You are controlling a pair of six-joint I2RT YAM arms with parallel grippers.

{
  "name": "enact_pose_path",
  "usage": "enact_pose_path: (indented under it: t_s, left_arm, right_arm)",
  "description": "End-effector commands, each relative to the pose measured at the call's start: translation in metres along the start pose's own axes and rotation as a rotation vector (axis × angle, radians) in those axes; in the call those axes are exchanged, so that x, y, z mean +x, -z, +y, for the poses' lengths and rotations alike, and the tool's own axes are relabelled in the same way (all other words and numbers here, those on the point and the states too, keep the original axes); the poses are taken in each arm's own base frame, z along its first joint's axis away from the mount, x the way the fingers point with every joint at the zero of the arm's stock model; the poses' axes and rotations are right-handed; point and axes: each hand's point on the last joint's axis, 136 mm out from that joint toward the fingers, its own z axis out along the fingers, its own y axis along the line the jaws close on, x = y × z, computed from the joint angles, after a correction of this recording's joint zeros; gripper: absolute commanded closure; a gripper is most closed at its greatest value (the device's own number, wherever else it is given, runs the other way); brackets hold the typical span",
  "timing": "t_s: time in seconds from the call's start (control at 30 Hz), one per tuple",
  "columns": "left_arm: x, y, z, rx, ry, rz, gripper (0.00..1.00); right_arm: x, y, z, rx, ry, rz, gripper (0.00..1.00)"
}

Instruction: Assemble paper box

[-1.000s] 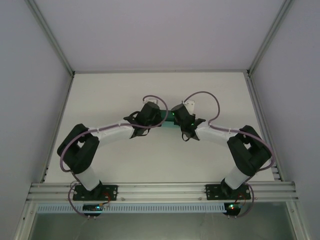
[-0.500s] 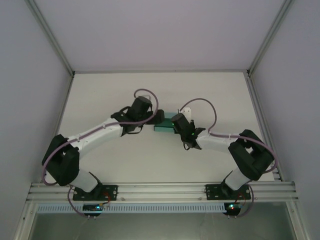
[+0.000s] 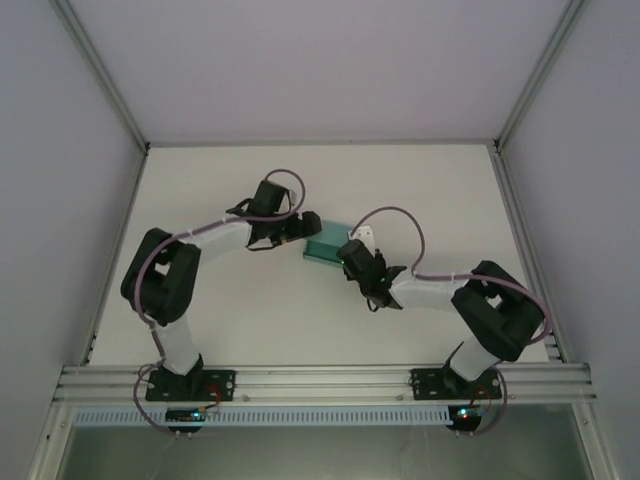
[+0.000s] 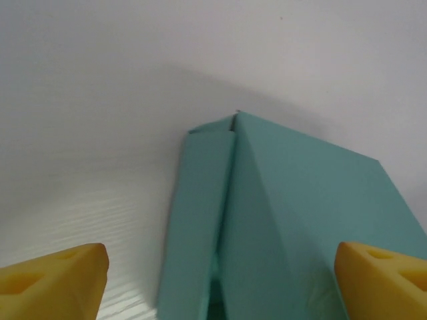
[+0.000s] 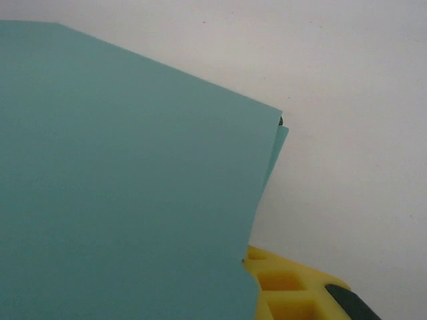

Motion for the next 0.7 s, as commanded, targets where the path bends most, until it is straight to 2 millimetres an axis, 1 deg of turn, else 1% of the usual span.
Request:
enact_pose_path:
  t_s: [0.0, 0.03, 0.1, 0.17, 0.27, 0.3, 0.43, 0.53, 0.67]
  left_arm:
    - [0.004, -0.012, -0.016, 0.120, -0.035, 0.021, 0.19]
    - [0.006, -0.016, -0.013, 0.117, -0.041, 0.031, 0.22]
    - [0.013, -0.026, -0.005, 0.109, -0.034, 0.053, 0.28]
    - [0.019, -0.033, 0.002, 0.112, -0.024, 0.072, 0.33]
    - [0.027, -0.042, 0.008, 0.122, -0.009, 0.087, 0.39]
    - [0.029, -0.044, 0.011, 0.120, -0.003, 0.091, 0.40]
    - [0.033, -0.050, 0.020, 0.117, 0.028, 0.099, 0.55]
    - [0.036, -0.051, 0.021, 0.145, 0.052, 0.101, 0.60]
    - [0.041, -0.044, 0.022, 0.196, 0.091, 0.099, 0.64]
  right_arm:
    - [0.007, 0.003, 0.002, -0.002, 0.076, -0.001, 0.74]
    - [0.007, 0.006, 0.003, -0.013, 0.086, 0.001, 0.71]
    - [0.010, 0.014, 0.004, -0.042, 0.111, 0.010, 0.59]
    - [0.011, 0.025, 0.001, -0.062, 0.107, 0.015, 0.49]
    - [0.021, 0.044, -0.004, -0.127, 0.076, 0.036, 0.27]
    - [0.023, 0.051, -0.007, -0.143, 0.062, 0.037, 0.22]
    - [0.027, 0.073, -0.027, -0.178, -0.033, 0.026, 0.01]
    - [0.018, 0.084, -0.041, -0.209, -0.131, -0.025, 0.01]
    - [-0.007, 0.096, -0.055, -0.289, -0.262, -0.072, 0.01]
